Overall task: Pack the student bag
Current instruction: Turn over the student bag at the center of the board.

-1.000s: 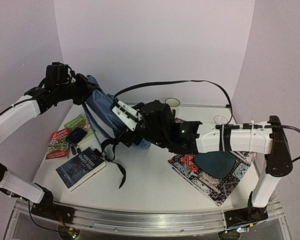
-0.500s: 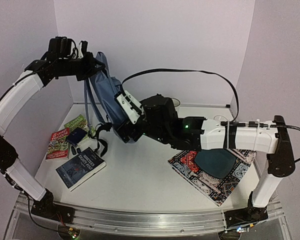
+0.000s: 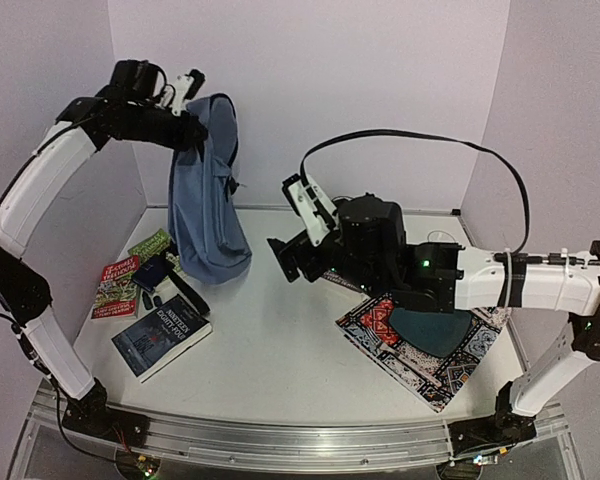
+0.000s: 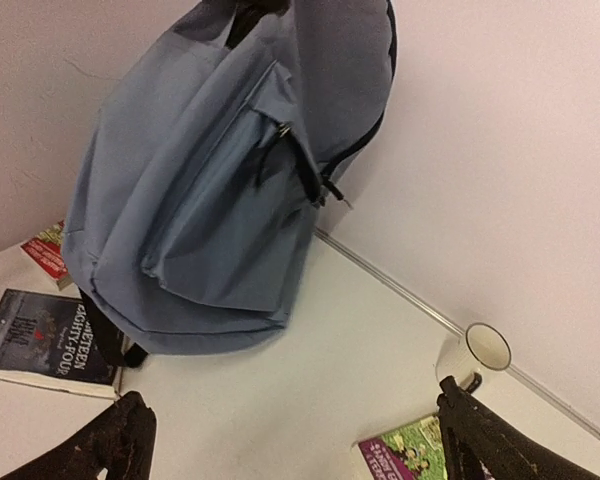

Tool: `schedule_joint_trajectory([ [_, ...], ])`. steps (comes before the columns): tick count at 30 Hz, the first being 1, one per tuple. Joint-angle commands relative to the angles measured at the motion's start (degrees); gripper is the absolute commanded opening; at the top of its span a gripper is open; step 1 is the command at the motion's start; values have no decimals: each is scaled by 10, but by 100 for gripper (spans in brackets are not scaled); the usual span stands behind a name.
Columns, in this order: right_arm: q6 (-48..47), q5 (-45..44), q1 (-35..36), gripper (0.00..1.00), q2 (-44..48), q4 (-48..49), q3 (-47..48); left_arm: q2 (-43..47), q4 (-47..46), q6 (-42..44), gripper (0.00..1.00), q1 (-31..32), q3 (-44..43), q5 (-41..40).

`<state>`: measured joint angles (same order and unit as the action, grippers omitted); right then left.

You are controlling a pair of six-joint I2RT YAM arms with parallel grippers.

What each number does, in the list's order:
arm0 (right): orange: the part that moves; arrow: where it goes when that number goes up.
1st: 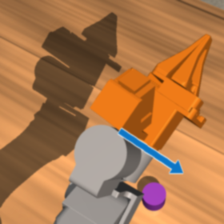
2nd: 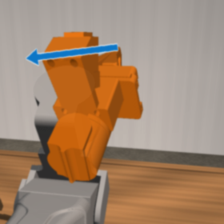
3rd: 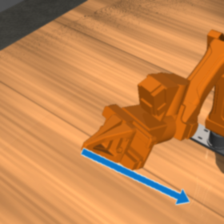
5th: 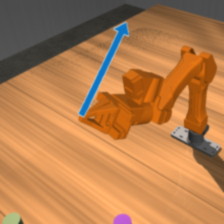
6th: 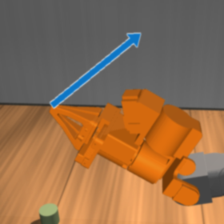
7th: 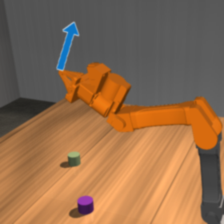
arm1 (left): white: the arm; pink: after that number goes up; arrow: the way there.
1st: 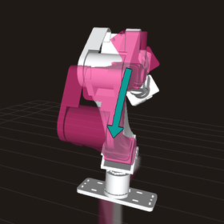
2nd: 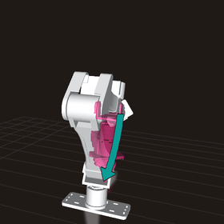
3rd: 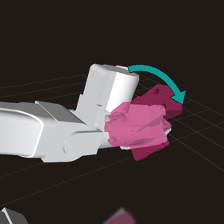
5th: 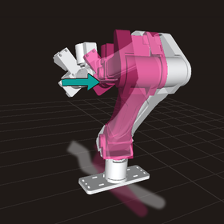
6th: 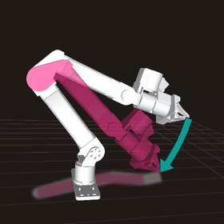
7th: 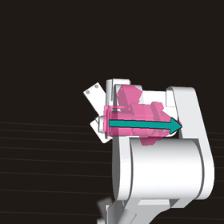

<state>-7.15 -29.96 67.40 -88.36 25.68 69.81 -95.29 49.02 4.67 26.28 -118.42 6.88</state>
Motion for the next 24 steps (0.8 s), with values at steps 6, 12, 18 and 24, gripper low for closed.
schedule_joint_trajectory([
  [6,49,-122,-1,98,101,19,-108,-11,-13,130,0,199,91,-269],
  [12,102,-143,-1,98,173,-3,-158,-27,-11,124,0,296,129,-330],
  [18,137,-167,-1,98,231,-44,-185,-45,-15,81,0,384,185,-366],
  [24,169,-168,-1,98,265,-79,-209,-55,-34,47,0,441,255,-394],
])
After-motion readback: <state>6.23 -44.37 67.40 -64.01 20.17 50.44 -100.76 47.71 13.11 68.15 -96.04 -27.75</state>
